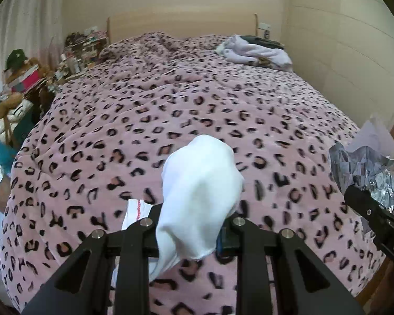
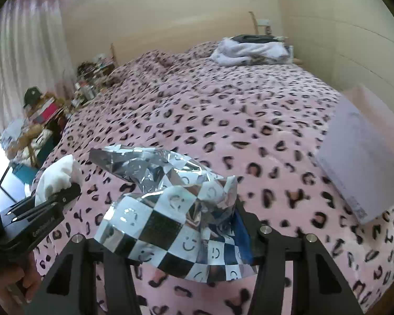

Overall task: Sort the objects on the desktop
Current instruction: 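Lift and carry the white sock and foil packet toward the paper bag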

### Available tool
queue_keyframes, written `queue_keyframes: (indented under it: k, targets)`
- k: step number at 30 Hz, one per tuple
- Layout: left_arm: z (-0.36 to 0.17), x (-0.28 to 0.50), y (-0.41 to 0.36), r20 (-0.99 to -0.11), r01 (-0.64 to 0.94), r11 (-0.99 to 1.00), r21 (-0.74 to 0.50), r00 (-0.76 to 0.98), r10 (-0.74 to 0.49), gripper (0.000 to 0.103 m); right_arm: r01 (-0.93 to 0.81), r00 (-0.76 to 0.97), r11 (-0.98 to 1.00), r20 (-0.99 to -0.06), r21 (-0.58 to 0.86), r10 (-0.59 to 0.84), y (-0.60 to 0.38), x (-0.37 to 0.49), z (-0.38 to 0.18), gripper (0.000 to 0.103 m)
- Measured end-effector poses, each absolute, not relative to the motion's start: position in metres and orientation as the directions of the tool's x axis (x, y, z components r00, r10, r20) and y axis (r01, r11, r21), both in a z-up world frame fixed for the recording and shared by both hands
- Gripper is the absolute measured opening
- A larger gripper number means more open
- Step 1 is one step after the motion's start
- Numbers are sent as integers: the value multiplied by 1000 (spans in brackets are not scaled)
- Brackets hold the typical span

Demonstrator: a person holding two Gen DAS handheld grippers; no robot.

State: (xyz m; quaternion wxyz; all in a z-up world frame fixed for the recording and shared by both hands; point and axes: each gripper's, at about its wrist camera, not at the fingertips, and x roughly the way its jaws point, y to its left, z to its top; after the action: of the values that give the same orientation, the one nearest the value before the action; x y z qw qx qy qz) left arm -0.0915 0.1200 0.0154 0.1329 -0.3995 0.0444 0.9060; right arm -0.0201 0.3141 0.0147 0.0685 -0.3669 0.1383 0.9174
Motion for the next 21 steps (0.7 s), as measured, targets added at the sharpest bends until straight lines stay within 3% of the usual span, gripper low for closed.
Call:
queue_keyframes:
  k: [21]
  targets:
    - [34, -40, 268, -734, -479, -877, -39, -582, 350, 24, -414, -717, -889, -672, 197, 185, 429, 81, 35, 53]
